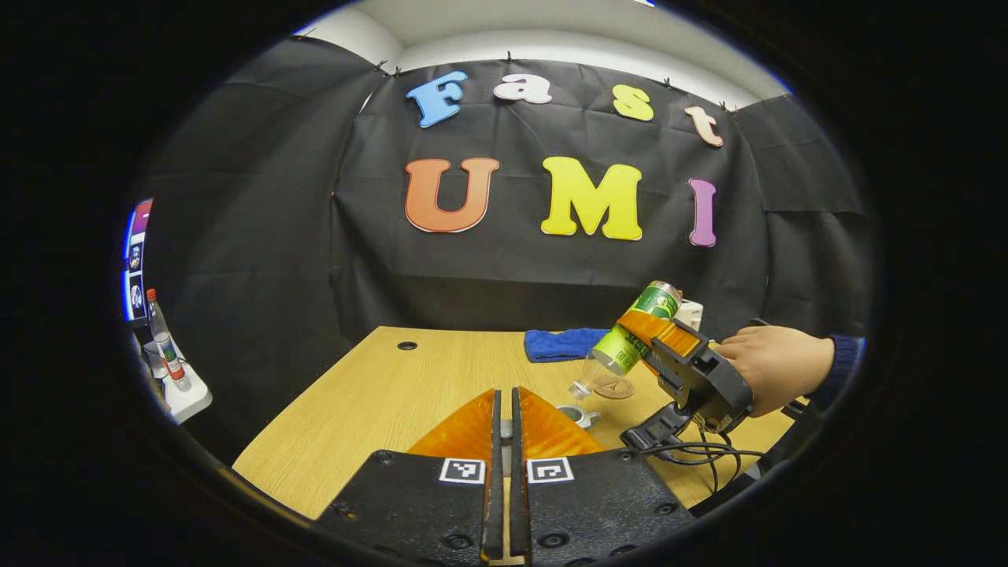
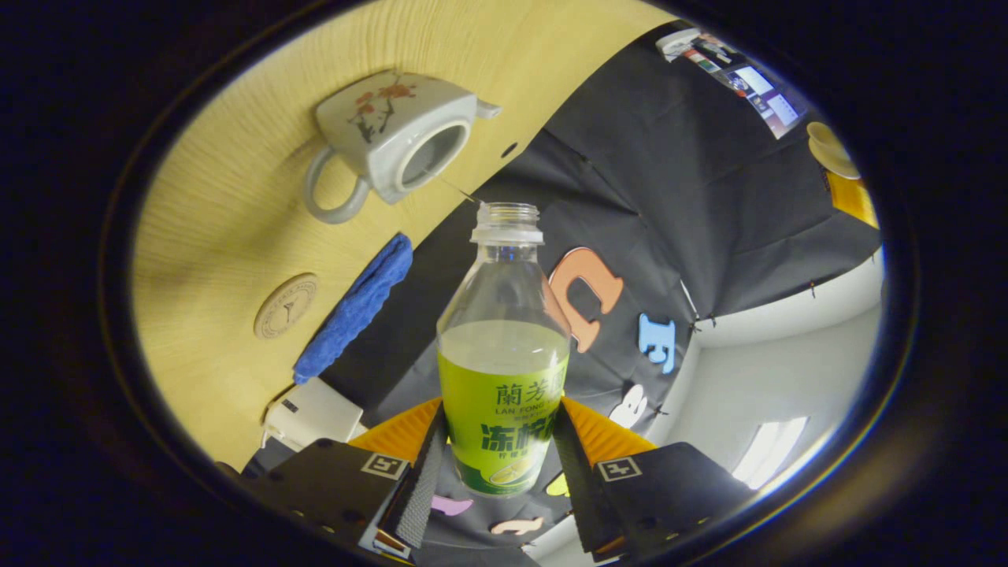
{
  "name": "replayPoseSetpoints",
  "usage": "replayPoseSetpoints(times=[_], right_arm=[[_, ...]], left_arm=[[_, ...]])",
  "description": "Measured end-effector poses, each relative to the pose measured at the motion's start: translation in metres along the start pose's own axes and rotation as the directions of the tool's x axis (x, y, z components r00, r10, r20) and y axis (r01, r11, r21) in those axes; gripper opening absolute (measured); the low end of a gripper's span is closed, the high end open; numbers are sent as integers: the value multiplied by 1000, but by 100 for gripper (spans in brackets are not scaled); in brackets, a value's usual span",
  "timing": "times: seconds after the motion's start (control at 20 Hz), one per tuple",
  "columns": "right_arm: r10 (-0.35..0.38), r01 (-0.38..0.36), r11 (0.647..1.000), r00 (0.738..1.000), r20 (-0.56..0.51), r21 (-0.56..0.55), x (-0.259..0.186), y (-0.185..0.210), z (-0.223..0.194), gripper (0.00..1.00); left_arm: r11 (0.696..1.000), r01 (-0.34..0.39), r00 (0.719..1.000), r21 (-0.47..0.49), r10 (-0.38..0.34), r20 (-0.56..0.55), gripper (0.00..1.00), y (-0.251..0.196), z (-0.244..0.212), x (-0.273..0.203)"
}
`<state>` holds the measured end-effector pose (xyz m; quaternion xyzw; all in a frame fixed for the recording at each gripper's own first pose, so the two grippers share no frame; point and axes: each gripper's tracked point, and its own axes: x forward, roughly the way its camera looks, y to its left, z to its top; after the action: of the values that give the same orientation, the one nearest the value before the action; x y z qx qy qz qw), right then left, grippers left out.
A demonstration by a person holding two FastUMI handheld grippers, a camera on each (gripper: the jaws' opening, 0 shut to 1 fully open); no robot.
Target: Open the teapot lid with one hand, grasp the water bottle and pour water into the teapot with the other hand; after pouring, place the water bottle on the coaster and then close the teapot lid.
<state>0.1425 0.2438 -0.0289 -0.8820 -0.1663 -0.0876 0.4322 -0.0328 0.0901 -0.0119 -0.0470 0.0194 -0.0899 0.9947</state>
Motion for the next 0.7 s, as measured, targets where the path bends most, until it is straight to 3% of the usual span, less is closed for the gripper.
replayPoseSetpoints(times=[0.7], right_arm=[[4, -3, 1000, 1000, 11, -29, 1, 4, 6, 72]], left_arm=[[1000, 0, 1000, 2, 0, -3, 5, 0, -1, 2]])
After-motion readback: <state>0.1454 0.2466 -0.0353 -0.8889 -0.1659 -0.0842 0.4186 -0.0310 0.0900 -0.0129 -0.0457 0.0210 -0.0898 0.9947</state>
